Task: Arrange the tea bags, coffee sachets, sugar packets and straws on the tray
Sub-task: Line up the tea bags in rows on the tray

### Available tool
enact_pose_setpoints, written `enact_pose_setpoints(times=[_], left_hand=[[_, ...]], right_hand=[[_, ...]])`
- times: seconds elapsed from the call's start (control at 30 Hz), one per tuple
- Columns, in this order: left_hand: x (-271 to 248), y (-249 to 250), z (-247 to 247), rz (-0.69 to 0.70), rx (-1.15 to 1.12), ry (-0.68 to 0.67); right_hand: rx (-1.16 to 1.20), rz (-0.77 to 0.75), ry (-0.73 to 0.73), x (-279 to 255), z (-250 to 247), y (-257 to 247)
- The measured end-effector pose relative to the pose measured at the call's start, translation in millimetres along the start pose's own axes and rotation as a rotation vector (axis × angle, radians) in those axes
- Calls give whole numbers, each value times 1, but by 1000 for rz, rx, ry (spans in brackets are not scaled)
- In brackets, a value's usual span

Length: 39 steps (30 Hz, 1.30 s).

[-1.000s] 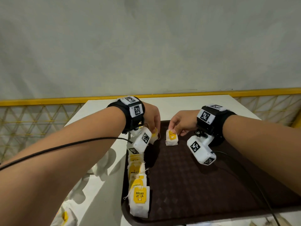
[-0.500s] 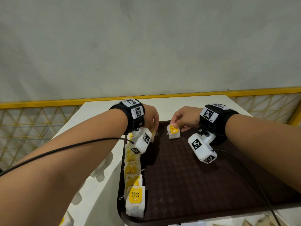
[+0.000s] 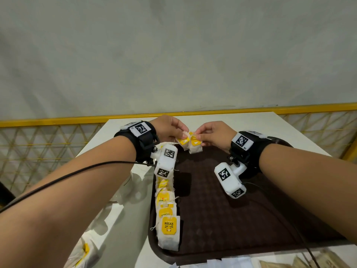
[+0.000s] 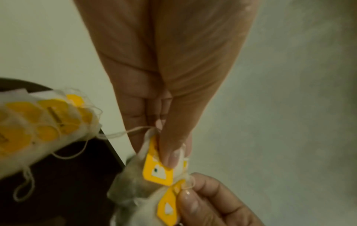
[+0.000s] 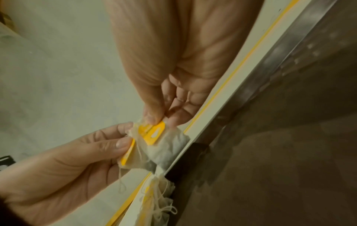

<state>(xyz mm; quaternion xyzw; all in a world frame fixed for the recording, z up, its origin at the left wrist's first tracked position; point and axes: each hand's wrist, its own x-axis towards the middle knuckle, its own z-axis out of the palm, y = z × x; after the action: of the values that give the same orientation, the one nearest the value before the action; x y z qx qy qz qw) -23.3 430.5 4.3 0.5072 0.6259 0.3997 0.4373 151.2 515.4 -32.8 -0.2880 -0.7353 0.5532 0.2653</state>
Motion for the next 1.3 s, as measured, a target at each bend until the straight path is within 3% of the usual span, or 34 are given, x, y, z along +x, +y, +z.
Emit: enact_pose_setpoints(times=[0.13,0.27,0.4,0.63,0.8,0.97,1.1,1.3], left_hand=[[-2,-2,-9,-53,212,27],[-6,2,-13,-90,329,-27],[-11,9,-18,-81,284,-23],[-17,16,-24,-53,154,-8],[-16,15,-14,-26,83,-28],[-1,6,4,-107,343,-21],[10,4,6,-135,608,53],[18,-1,3,-121,615,167]], right_hand=[[-216,-32,49,6,-3,1],[-353,-24,-48,13,4,-2],[-372,-47,-83,23,22,-4],[-505,-96,12,28,36,0],[-400,-98,103,18,14,-2],[-349,-13,158,9,-13,-1],[-276,78,49,0,-22,-7],[-207,87,-111,-2,13,-7]])
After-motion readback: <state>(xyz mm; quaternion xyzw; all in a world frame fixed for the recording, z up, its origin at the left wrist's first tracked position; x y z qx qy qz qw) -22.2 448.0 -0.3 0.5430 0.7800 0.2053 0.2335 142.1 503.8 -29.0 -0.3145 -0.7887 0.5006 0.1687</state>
